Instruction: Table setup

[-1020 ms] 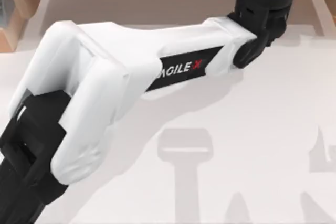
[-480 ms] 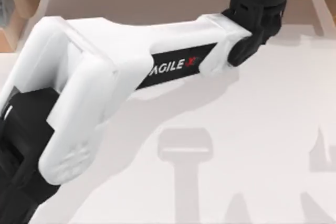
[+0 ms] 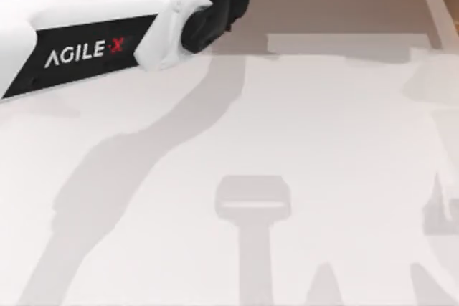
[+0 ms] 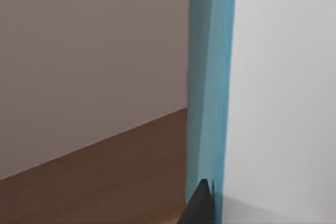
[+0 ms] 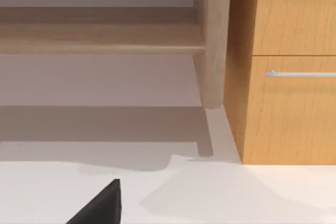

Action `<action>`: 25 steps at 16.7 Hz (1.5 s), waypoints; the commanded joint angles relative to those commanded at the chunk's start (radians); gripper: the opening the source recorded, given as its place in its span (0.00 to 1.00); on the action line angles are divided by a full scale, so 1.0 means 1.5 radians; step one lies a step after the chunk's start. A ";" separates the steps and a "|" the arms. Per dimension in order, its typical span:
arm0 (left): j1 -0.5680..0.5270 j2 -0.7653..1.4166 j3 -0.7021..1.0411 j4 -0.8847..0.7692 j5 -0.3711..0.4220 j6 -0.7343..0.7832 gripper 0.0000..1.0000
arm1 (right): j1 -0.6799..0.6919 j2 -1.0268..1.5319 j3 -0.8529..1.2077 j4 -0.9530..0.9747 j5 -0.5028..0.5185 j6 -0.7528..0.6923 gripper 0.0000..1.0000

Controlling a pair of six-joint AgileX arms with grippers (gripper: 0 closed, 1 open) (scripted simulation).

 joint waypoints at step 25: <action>0.812 -0.660 -0.579 -0.014 0.651 0.704 0.00 | 0.000 0.000 0.000 0.000 0.000 0.000 1.00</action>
